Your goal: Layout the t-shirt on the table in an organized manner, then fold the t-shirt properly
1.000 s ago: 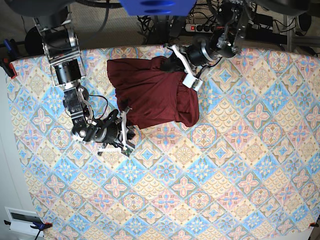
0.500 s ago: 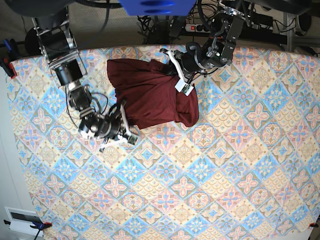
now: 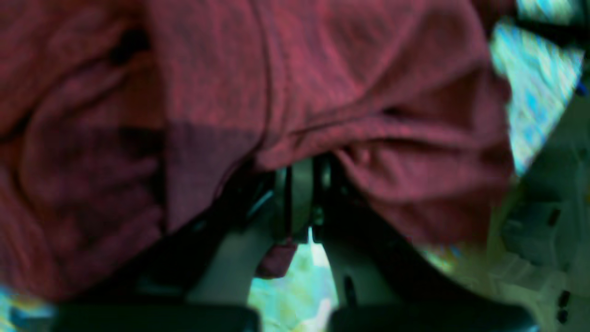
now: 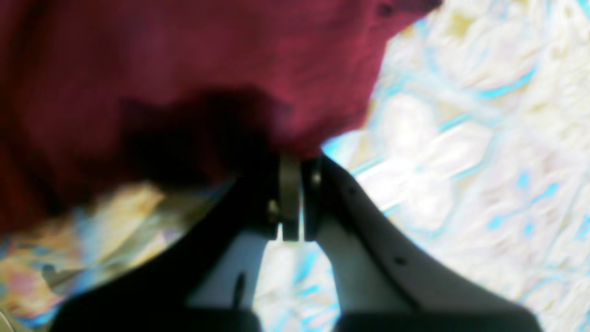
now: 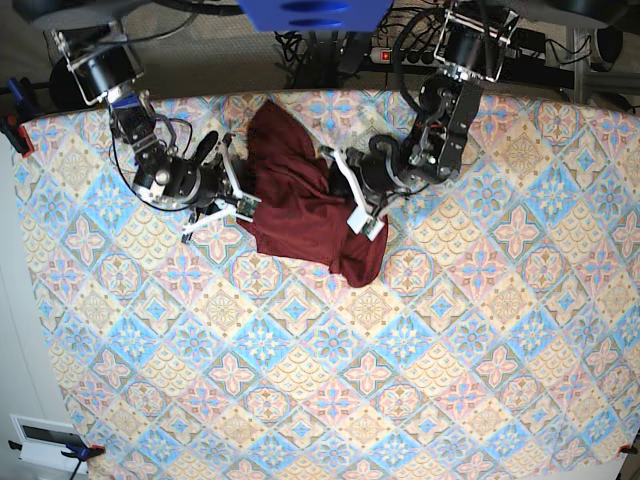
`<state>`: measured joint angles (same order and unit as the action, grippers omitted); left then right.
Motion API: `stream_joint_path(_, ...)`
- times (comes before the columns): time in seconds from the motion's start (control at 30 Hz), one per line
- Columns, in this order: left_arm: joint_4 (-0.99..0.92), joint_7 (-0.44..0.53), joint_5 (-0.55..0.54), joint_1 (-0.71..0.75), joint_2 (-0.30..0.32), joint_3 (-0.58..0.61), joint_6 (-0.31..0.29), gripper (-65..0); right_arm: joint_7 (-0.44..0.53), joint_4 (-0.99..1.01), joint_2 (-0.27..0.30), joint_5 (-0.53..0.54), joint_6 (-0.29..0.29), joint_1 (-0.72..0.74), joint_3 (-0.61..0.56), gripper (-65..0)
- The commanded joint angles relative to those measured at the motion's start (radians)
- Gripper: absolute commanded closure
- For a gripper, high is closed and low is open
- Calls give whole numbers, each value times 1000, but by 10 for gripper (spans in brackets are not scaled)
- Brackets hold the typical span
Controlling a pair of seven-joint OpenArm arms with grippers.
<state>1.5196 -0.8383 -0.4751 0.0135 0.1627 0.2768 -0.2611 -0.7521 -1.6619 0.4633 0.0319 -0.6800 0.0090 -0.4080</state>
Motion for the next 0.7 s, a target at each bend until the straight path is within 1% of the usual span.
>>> stream_joint_path(0.0,3,11,22,-31,5,-6,18,-2,-8,-37,9,12,-18,-17,14,-5)
stream_joint_path(0.13,-60,11,22,-105,2,-4,18,-2,-8,-119,9,12,-18,-86,31,-5)
stream_joint_path(0.17,-75,11,22,-125,-12,-4,18,-2,-8,-137,9,12,-18,-100,31,-5)
stream_joint_path(0.23,-92,11,22,-152,-28,-6,18,-3,-8,-171,9,12,-18,-120,33,-5)
stream_joint_path(0.33,-92,20,20,-177,-32,-9,19,-3,-10,-208,9,12,-18,-128,34,-5)
stream_joint_path(0.37,-92,41,20,-177,-32,-20,21,-3,-10,-215,9,12,-18,-128,34,-5)
stream_joint_path(0.47,-86,63,13,-168,-50,-86,64,-2,-10,-218,7,12,-18,-120,42,-5)
stream_joint_path(0.6,3,53,-55,-83,-38,-147,75,-2,-10,-208,2,10,-18,-120,163,-5)
stream_joint_path(0.67,40,41,-81,-39,-12,-193,75,-2,-10,-199,2,10,-18,-120,215,-5)
